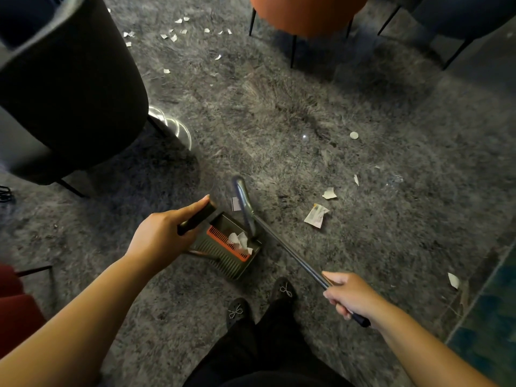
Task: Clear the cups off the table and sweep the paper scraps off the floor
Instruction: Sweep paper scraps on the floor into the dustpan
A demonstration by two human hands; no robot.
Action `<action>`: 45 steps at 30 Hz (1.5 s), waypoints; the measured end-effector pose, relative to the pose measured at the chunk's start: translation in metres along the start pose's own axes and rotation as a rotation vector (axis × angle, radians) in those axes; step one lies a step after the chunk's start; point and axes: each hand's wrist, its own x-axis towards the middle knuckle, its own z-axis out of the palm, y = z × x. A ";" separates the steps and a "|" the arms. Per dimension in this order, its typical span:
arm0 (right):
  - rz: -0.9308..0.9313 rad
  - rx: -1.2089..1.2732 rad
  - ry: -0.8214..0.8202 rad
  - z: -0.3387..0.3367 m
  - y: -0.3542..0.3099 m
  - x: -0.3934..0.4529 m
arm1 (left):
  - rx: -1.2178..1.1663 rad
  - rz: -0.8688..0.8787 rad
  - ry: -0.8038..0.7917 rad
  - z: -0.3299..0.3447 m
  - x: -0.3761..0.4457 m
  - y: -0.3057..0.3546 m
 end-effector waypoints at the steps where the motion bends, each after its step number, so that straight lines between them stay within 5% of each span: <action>1: -0.019 -0.021 0.015 -0.003 -0.002 -0.001 | -0.007 -0.008 0.013 0.000 -0.002 -0.003; 11: -0.116 -0.257 0.172 -0.014 -0.048 0.032 | -0.072 -0.156 0.123 -0.009 -0.010 -0.030; 23: 0.034 0.215 -0.003 0.020 -0.054 0.085 | -0.077 -0.230 0.119 -0.011 -0.001 -0.036; 45: -0.163 -0.467 0.223 0.004 -0.091 0.102 | -0.129 -0.205 0.148 -0.011 -0.001 -0.035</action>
